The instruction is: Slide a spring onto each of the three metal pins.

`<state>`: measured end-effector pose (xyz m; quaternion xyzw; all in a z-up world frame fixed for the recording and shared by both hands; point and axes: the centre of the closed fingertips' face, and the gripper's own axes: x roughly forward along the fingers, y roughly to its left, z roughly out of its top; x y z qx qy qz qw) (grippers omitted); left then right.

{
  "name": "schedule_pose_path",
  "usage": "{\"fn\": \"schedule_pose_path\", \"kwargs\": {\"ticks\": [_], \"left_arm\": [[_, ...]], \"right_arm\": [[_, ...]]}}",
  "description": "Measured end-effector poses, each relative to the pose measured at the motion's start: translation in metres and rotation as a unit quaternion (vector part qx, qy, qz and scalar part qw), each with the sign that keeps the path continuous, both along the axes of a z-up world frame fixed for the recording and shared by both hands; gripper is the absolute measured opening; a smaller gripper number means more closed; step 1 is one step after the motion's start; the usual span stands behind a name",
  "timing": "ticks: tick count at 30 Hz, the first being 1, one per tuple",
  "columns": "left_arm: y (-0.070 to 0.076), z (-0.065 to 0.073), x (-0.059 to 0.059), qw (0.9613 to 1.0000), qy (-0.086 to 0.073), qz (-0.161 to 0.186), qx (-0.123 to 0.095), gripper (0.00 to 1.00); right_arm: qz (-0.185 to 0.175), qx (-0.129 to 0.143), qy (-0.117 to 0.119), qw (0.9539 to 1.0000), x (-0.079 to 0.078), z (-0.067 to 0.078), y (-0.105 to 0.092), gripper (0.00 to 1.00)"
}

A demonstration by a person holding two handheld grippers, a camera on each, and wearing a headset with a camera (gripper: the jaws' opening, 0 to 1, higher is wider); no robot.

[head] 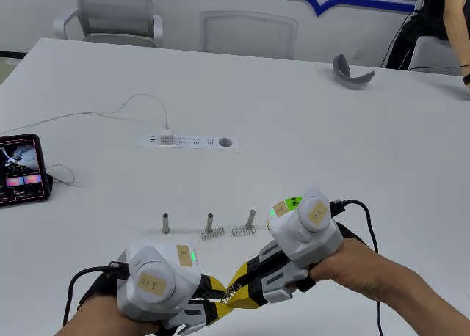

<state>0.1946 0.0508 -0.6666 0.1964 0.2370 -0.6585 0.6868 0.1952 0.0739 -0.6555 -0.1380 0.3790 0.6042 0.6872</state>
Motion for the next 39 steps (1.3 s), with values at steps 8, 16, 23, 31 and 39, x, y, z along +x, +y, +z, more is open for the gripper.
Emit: {"fn": "schedule_pose_path", "kwargs": {"ticks": [8, 16, 23, 31, 39], "left_arm": [[0.001, -0.001, 0.005, 0.9994, 0.004, 0.023, -0.025, 0.11], [0.01, -0.006, 0.01, 0.9969, 0.032, 0.062, -0.038, 0.18], [0.026, -0.013, 0.02, 0.9921, 0.048, 0.109, -0.041, 0.24], [0.049, -0.015, 0.037, 0.9824, 0.058, 0.17, -0.052, 0.28], [0.076, -0.016, 0.056, 0.9714, 0.06, 0.223, -0.056, 0.33]], "right_arm": [[-0.02, 0.007, -0.003, 0.9998, 0.006, -0.001, -0.001, 0.12], [-0.034, 0.012, -0.003, 0.9994, 0.007, -0.004, -0.003, 0.12], [-0.065, 0.024, -0.006, 0.9976, 0.015, -0.006, -0.01, 0.12], [-0.072, 0.005, -0.021, 0.9972, 0.024, -0.013, -0.019, 0.12], [-0.08, -0.004, -0.026, 0.9964, 0.037, -0.018, -0.02, 0.12]]}}
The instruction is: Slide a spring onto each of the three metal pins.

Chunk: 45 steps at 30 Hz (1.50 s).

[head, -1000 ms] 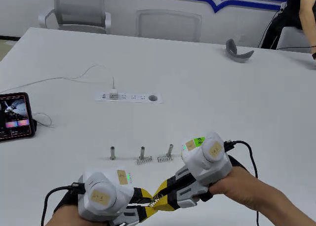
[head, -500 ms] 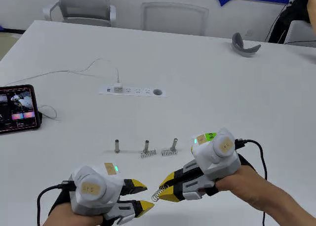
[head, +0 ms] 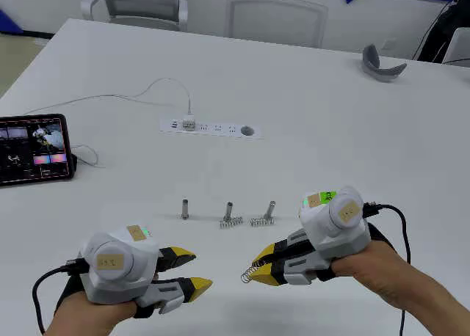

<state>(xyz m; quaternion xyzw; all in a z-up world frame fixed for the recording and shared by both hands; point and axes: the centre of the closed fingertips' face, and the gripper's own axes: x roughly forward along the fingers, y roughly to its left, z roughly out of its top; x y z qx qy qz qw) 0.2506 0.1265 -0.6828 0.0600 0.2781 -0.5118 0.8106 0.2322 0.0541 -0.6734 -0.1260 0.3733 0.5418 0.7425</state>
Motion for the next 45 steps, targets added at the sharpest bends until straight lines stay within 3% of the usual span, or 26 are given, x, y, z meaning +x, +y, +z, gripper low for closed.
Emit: {"fn": "schedule_pose_path", "kwargs": {"ticks": [11, 15, 25, 37, 45], "left_arm": [[0.037, -0.005, 0.016, 0.9977, 0.013, 0.067, -0.001, 0.43], [0.052, -0.012, 0.021, 0.9961, 0.014, 0.085, 0.018, 0.49], [0.08, -0.013, 0.033, 0.992, 0.015, 0.123, 0.022, 0.55], [0.099, -0.017, 0.033, 0.9888, 0.02, 0.145, 0.031, 0.65], [0.11, -0.016, 0.041, 0.9858, 0.02, 0.165, 0.025, 0.69]], "right_arm": [[-0.002, -0.024, -0.005, 0.9997, 0.02, -0.01, 0.005, 0.12], [0.0, -0.028, -0.004, 0.9996, 0.029, -0.015, 0.01, 0.12], [0.011, -0.042, -0.008, 0.999, 0.052, -0.019, 0.021, 0.12], [0.017, -0.054, -0.018, 0.9983, 0.082, -0.022, 0.031, 0.12], [0.018, -0.064, -0.025, 0.9975, 0.107, -0.025, 0.04, 0.12]]}}
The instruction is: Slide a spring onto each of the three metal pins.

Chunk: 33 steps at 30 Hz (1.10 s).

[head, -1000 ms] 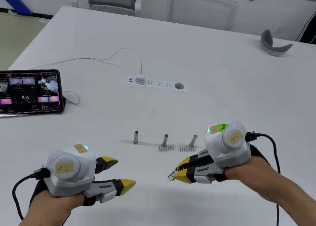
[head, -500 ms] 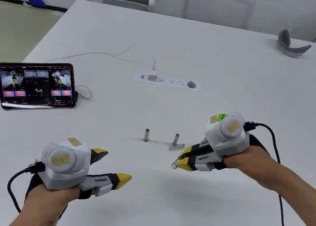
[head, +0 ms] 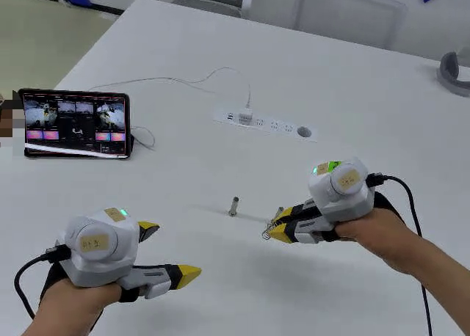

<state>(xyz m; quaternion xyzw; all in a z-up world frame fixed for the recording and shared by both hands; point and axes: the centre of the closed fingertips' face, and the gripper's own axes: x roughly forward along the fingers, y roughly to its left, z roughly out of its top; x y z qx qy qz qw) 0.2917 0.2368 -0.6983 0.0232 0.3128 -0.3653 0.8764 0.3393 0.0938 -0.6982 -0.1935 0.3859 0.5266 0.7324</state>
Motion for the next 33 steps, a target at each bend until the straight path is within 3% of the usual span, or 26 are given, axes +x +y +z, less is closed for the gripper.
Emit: {"fn": "schedule_pose_path", "kwargs": {"ticks": [7, 25, 33], "left_arm": [[0.006, 0.003, 0.003, 0.9999, -0.001, 0.013, -0.009, 0.72], [0.024, -0.007, -0.005, 0.9992, 0.022, 0.033, -0.004, 0.78], [0.026, -0.008, -0.004, 0.999, 0.025, 0.036, -0.004, 0.78]], "right_arm": [[0.009, -0.008, -0.004, 0.9999, 0.017, -0.004, 0.009, 0.12], [0.027, -0.019, -0.026, 0.9991, 0.066, -0.01, 0.034, 0.12], [0.031, -0.019, -0.026, 0.999, 0.078, -0.012, 0.043, 0.12]]}}
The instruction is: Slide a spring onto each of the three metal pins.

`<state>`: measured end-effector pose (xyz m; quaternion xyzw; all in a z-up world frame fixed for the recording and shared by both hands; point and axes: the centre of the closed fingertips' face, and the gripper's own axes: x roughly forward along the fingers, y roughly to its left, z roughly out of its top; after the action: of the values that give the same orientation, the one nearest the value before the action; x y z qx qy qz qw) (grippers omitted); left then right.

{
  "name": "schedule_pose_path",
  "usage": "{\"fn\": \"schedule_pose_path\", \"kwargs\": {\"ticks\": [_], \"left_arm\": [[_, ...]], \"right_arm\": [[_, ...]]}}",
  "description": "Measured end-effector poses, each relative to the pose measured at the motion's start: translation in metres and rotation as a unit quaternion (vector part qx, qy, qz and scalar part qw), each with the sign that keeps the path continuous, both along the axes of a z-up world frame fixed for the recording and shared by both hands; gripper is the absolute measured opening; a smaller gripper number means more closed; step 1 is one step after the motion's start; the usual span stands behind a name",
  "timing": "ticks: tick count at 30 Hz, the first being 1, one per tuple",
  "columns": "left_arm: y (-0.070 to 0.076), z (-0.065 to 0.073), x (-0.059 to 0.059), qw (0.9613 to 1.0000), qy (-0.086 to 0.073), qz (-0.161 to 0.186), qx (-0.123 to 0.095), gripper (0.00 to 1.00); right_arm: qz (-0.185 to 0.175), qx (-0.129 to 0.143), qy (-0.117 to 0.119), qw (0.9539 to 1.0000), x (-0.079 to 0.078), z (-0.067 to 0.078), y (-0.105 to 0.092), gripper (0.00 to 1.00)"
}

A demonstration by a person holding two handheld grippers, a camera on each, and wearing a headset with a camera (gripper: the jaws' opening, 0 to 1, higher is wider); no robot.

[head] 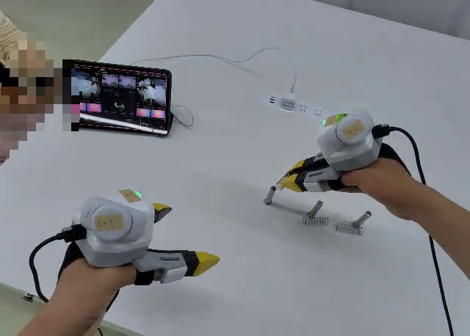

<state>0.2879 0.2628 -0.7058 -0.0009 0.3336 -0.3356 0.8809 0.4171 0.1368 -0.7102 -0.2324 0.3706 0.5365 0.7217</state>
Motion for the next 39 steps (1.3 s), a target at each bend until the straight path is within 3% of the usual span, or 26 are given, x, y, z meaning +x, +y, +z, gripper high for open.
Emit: {"fn": "schedule_pose_path", "kwargs": {"ticks": [15, 39], "left_arm": [[0.005, -0.001, 0.004, 1.0, 0.004, 0.008, -0.001, 0.78], [0.004, -0.005, 0.003, 0.9999, 0.012, 0.009, -0.006, 0.77]], "right_arm": [[0.023, -0.018, 0.019, 0.9994, 0.0, -0.018, 0.005, 0.12], [0.056, -0.039, 0.017, 0.9975, -0.001, -0.04, 0.015, 0.12]]}}
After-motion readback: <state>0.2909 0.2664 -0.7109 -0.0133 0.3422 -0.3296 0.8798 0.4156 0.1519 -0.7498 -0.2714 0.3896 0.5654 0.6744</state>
